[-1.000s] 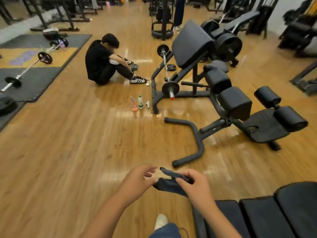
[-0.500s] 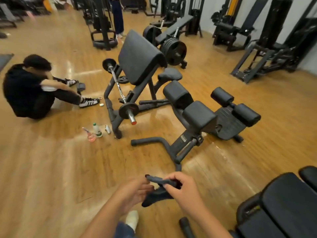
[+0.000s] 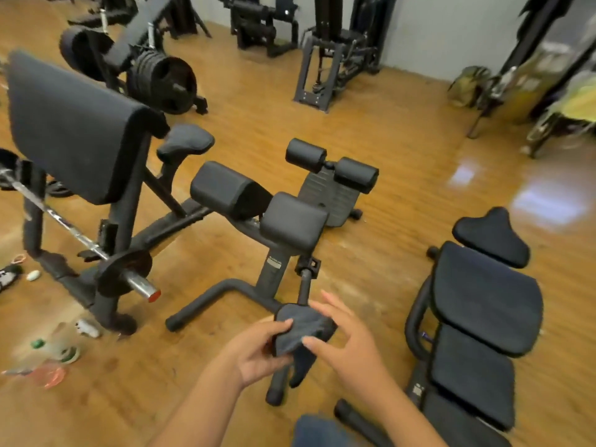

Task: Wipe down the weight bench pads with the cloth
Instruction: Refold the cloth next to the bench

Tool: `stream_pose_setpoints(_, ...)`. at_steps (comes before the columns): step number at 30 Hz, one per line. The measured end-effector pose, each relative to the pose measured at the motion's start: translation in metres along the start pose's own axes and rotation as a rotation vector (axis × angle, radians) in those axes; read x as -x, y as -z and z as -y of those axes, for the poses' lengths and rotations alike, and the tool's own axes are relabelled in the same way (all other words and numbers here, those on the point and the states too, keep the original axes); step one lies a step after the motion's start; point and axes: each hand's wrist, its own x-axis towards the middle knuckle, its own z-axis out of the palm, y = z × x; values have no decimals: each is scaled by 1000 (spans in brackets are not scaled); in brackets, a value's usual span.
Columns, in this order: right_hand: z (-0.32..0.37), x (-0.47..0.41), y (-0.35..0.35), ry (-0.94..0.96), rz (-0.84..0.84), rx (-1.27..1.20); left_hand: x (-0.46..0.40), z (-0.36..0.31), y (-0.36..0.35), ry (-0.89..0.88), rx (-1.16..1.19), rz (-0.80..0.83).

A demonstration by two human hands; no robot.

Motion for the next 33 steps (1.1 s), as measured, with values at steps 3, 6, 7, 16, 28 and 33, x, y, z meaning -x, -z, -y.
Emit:
stream_pose_setpoints(3, -19, -24, -2, -314, -349, -418, -22, -21, -12, -14, 11, 61)
stream_pose_setpoints(6, -54, -59, -12, -728, -454, -831, -42, -41, -27, -46, -52, 99)
stream_pose_setpoints(7, -61, -68, -14, -821, -421, -988, -48, -46, -32, -51, -64, 110)
stream_pose_setpoints(16, -95, -117, -1, -793, -191, -1559, -82, -83, -32, -53, -193, 148)
stream_pose_setpoints(28, -167, -166, 11, -694, -427, -454, -212, -102, 51, -48, -486, -121)
stream_pose_setpoints(33, -201, -177, -8, -657, -448, -289, -258, -97, 75, -8, -526, -141)
